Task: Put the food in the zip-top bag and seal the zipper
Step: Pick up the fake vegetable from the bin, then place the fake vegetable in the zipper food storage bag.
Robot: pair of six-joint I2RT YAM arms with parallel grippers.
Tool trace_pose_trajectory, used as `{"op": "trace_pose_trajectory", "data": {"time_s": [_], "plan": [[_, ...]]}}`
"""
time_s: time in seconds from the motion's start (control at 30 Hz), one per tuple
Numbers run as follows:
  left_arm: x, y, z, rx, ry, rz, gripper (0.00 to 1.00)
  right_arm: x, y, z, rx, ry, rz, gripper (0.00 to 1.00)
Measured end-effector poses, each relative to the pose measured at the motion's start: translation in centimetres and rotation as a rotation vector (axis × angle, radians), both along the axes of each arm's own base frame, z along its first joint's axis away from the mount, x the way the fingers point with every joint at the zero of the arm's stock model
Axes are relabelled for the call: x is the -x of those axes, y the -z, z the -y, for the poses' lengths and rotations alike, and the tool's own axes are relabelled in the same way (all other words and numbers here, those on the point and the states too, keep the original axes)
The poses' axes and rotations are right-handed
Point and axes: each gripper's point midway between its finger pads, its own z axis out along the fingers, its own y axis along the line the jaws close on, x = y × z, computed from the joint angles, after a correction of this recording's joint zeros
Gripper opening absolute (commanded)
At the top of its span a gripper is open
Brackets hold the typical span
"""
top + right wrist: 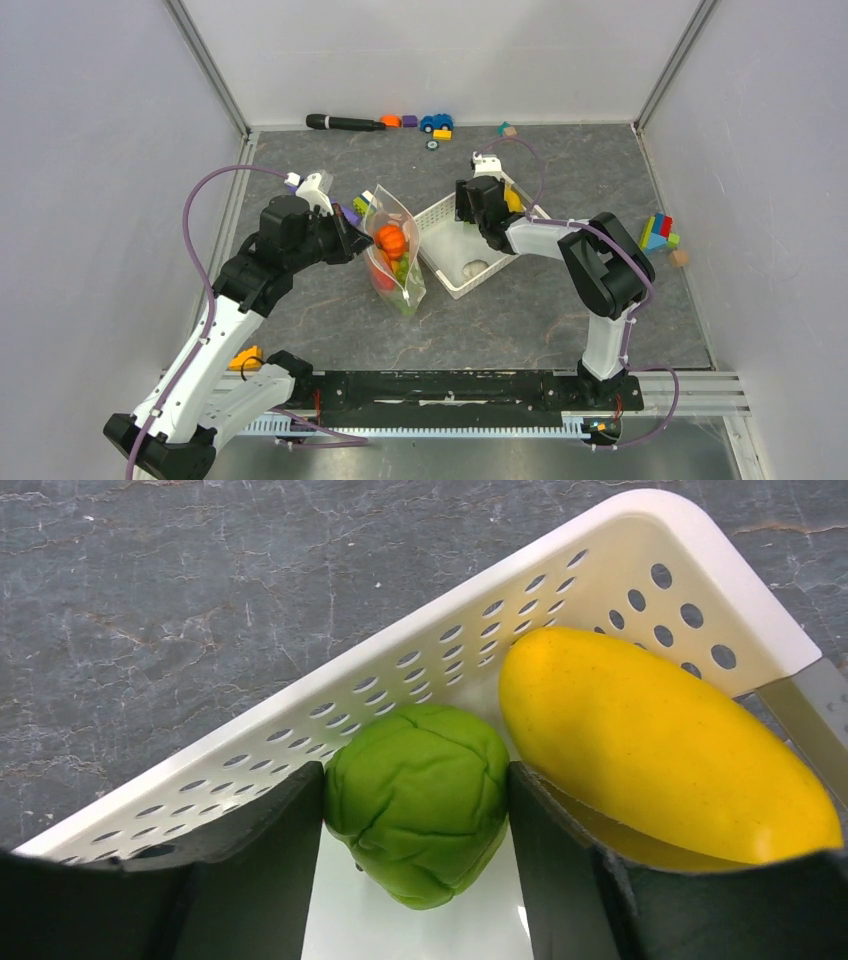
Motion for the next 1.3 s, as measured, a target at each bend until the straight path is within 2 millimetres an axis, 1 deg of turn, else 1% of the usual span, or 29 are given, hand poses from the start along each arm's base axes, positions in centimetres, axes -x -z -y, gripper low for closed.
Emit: {"op": "trace_pose_trajectory", "data": {"time_s": [0.07,0.17,0.23,0.37,0.43,0.5,0.6,0.7,0.77,0.87,0.93,1.0,1.07,1.1,1.13,1.17,1.23,1.3], "plan": [[0.0,0.0,0.0,0.0,0.0,0.0,0.02,0.0,0.0,0.0,0.006,-0.004,0.0,0.59],[0.0,0.0,0.0,0.0,0.0,0.0,0.02,0.1,0.0,0.0,0.014,-0.012,0.001,0.46],[0.0,0.0,0.0,0.0,0.0,0.0,0.02,0.3,0.0,0.1,0.016,-0.018,0.001,0.4],[0.0,-0.1,0.0,0.001,0.0,0.002,0.02,1.2,-0.4,0.5,0.016,-0.032,0.001,0.36],[0.1,-0.1,0.0,0.002,0.0,0.004,0.02,1.6,-1.1,0.6,0.009,-0.038,0.009,0.35],[0.1,-0.1,0.0,0.003,0.0,0.005,0.02,2.1,-2.1,0.8,-0.004,-0.048,0.023,0.34],[0.1,-0.2,0.0,0.003,0.0,0.006,0.02,3.1,-4.5,0.8,-0.04,-0.079,0.062,0.32],[0.1,-0.2,0.0,0.003,0.001,0.006,0.02,4.4,-7.7,0.3,-0.094,-0.154,0.126,0.32],[0.1,-0.2,0.0,0.004,0.001,0.005,0.02,5.4,-10.2,-0.6,-0.137,-0.235,0.178,0.32],[0.1,-0.2,0.0,0.004,0.001,0.006,0.02,7.3,-14.2,-2.4,-0.214,-0.387,0.269,0.31],[0.1,-0.2,0.0,0.004,0.002,0.005,0.02,9.2,-17.1,-4.0,-0.279,-0.522,0.342,0.31],[0.1,-0.2,0.0,0.004,0.003,0.006,0.02,11.1,-19.4,-5.1,-0.332,-0.639,0.403,0.3],[0.1,-0.2,0.0,0.005,0.003,0.005,0.02,13.0,-21.7,-6.1,-0.378,-0.75,0.462,0.3],[0.1,-0.2,0.0,0.005,0.004,0.006,0.02,14.1,-23.1,-6.6,-0.403,-0.811,0.501,0.3],[0.1,-0.2,0.0,0.005,0.004,0.005,0.02,14.9,-24.0,-6.9,-0.416,-0.85,0.527,0.29],[0.2,-0.2,0.1,0.007,0.007,0.004,0.02,16.1,-25.1,-7.4,-0.434,-0.911,0.561,0.29],[0.3,-0.2,0.2,0.01,0.013,0.003,0.02,17.8,-26.3,-8.1,-0.455,-0.994,0.601,0.29],[0.3,-0.2,0.2,0.011,0.017,0.002,0.02,19.7,-27.0,-9.1,-0.472,-1.083,0.621,0.29]]}}
